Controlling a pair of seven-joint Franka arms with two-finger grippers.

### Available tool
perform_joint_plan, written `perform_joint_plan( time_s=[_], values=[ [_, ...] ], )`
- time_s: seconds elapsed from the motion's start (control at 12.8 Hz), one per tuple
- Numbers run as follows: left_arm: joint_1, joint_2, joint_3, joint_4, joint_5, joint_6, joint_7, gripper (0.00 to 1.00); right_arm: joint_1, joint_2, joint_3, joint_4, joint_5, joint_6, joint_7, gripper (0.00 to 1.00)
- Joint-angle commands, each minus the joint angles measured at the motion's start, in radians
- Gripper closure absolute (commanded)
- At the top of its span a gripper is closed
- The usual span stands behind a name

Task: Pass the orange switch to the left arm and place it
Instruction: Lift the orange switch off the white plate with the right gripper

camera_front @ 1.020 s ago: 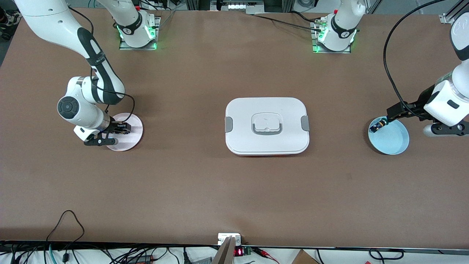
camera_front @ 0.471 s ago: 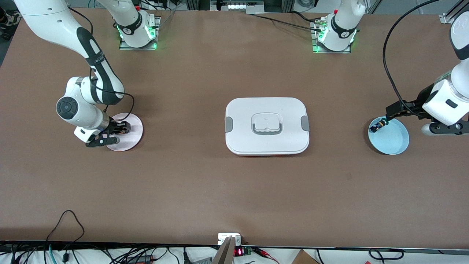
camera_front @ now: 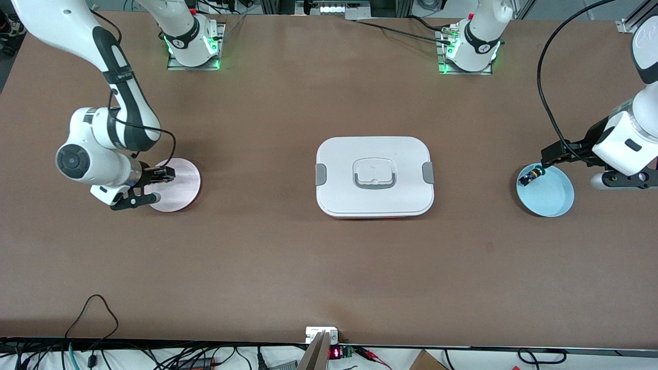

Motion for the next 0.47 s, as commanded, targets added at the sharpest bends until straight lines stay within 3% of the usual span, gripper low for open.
perform_joint_plan(
  time_s=[0.0, 0.39],
  values=[
    [0.004, 0.007, -0.003, 0.031, -0.014, -0.026, 0.002, 0.0, -0.004, -0.002, 0.017, 0.134, 0.071, -0.146, -0.052, 0.77],
    [0.004, 0.007, -0.003, 0.031, -0.014, -0.026, 0.002, 0.0, 0.005, -0.011, 0.057, 0.23, 0.079, -0.194, -0.06, 0.87]
  ],
)
